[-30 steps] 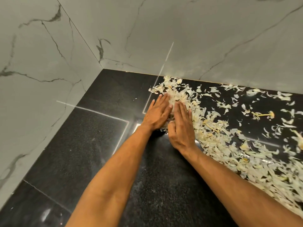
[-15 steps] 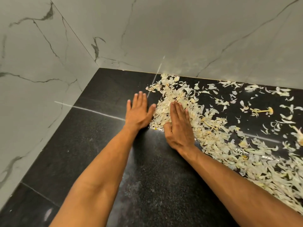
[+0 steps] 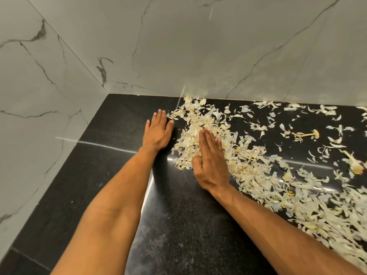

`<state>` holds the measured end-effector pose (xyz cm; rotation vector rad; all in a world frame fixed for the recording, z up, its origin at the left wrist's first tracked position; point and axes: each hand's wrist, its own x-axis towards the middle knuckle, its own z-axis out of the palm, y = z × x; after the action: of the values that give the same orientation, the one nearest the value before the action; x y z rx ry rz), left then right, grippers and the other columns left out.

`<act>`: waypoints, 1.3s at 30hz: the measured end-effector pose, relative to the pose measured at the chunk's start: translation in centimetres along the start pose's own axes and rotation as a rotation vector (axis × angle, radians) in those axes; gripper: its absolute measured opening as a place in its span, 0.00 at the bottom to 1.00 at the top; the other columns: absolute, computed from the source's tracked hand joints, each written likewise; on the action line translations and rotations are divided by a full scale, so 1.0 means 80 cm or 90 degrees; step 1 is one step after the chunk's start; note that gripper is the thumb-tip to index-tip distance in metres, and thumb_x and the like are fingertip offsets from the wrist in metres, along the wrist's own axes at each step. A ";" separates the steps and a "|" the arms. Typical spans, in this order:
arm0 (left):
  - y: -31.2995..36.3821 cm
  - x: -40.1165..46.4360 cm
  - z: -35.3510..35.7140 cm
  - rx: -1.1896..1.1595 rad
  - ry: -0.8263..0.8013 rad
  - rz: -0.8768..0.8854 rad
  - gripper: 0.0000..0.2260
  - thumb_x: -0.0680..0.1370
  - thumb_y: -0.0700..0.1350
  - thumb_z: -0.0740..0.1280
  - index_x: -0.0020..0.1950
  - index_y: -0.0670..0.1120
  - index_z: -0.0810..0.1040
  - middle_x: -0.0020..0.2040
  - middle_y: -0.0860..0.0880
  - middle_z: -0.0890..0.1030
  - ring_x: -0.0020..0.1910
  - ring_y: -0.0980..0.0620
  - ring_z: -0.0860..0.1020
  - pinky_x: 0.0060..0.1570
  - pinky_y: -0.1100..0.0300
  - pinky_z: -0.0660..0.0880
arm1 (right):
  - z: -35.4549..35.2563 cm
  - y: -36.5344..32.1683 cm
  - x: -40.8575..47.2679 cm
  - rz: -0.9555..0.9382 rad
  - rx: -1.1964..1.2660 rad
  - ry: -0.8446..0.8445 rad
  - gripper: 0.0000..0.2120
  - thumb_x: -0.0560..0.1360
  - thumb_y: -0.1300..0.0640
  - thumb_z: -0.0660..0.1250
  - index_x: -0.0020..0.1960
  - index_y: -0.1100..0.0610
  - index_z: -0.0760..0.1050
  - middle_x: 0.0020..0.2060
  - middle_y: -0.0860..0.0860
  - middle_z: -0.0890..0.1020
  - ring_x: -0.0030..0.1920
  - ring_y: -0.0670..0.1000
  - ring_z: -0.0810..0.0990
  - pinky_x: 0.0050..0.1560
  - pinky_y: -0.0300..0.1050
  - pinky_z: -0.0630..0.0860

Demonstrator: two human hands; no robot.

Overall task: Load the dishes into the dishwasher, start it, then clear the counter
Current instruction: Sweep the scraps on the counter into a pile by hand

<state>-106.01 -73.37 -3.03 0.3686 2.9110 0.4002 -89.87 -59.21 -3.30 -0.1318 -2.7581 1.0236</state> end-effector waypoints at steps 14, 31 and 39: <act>0.077 0.008 0.007 -0.093 -0.046 0.275 0.28 0.81 0.58 0.44 0.80 0.50 0.49 0.80 0.51 0.49 0.78 0.55 0.46 0.76 0.52 0.40 | -0.001 -0.002 -0.003 0.020 0.068 0.043 0.35 0.73 0.49 0.44 0.77 0.62 0.46 0.78 0.54 0.49 0.77 0.46 0.44 0.77 0.45 0.38; 0.105 0.040 0.019 0.100 -0.090 0.279 0.25 0.84 0.57 0.43 0.80 0.52 0.45 0.80 0.54 0.45 0.78 0.53 0.39 0.75 0.47 0.36 | 0.003 0.001 -0.001 0.026 0.120 0.067 0.35 0.73 0.49 0.45 0.77 0.62 0.46 0.77 0.52 0.48 0.78 0.46 0.44 0.77 0.46 0.38; 0.086 0.017 -0.006 -0.103 -0.034 0.231 0.25 0.83 0.56 0.46 0.80 0.50 0.51 0.80 0.51 0.51 0.78 0.54 0.47 0.76 0.50 0.42 | -0.002 -0.001 -0.005 0.032 0.118 0.060 0.33 0.74 0.47 0.44 0.75 0.58 0.41 0.77 0.51 0.46 0.78 0.45 0.41 0.75 0.41 0.34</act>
<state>-105.90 -66.72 -0.80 0.8694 2.7315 0.6607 -89.47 -59.22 -3.16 -0.2173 -2.5729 1.2449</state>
